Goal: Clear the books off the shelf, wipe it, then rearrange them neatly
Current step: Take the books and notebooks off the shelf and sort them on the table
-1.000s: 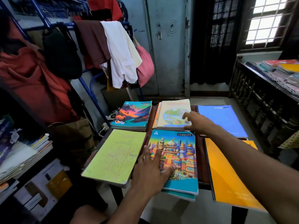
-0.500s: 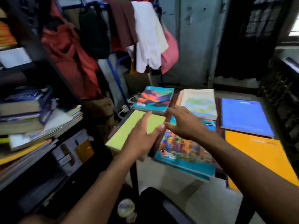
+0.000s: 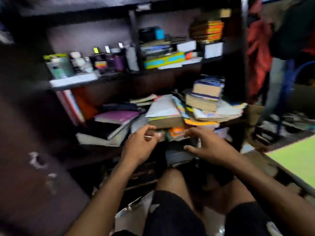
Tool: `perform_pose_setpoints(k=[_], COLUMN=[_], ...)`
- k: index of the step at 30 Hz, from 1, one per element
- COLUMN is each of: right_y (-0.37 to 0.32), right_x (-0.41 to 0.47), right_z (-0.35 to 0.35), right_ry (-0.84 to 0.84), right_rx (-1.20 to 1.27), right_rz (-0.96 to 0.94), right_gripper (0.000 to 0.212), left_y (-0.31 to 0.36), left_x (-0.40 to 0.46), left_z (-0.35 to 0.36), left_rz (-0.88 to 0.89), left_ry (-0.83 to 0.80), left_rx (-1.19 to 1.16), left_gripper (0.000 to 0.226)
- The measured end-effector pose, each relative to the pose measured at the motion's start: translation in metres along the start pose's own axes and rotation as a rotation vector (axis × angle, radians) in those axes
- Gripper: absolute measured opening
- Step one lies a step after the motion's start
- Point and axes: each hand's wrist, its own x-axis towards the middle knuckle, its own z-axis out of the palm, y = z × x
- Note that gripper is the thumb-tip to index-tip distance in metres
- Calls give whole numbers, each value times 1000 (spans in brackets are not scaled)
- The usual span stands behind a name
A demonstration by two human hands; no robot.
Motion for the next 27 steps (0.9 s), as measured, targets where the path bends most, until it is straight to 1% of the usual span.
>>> perform_pose_setpoints(k=[2, 4, 5, 7, 10, 13, 15, 17, 20, 21, 23, 25, 27], right_y=[-25, -52, -60, -73, -85, -97, -103, -106, -100, -96, -84, -73, -67], right_x=[21, 38, 43, 55, 75, 100, 118, 133, 154, 158, 164, 164, 160], right_z=[20, 36, 43, 52, 64, 71, 76, 80, 86, 88, 95, 106, 117], right_ry=[-27, -61, -82, -137, -195, -211, -228, -248, -259, -255, -263, -306, -370], right_rx=[-10, -10, -5, -8, -20, 5, 31, 34, 32, 37, 45, 13, -109], right_rz=[-74, -123, -129, -130, -149, -154, -137, -141, -153, -150, -136, -126, -130], right_gripper=[35, 39, 42, 46, 52, 60, 64, 66, 65, 65, 66, 70, 78], left_y=[-33, -64, -77, -99, -127, -148, -157, -161, -162, -160, -163, -164, -164], left_x=[-5, -7, -6, -2, 8, 29, 51, 68, 85, 84, 85, 84, 85], left_z=[-25, -45, -51, -60, -65, -71, -79, -84, -77, -75, -68, -65, -64], left_rz=[-66, -95, -102, -119, -162, -163, -140, -126, -89, -83, -82, -72, -63], left_ry=[58, 133, 158, 193, 195, 173, 169, 116, -15, -36, -20, 14, 7], left_rx=[42, 121, 180, 283, 412, 549, 615, 640, 647, 642, 617, 617, 613], left_gripper=[52, 59, 61, 77, 106, 118, 122, 125, 118, 115, 112, 109, 105])
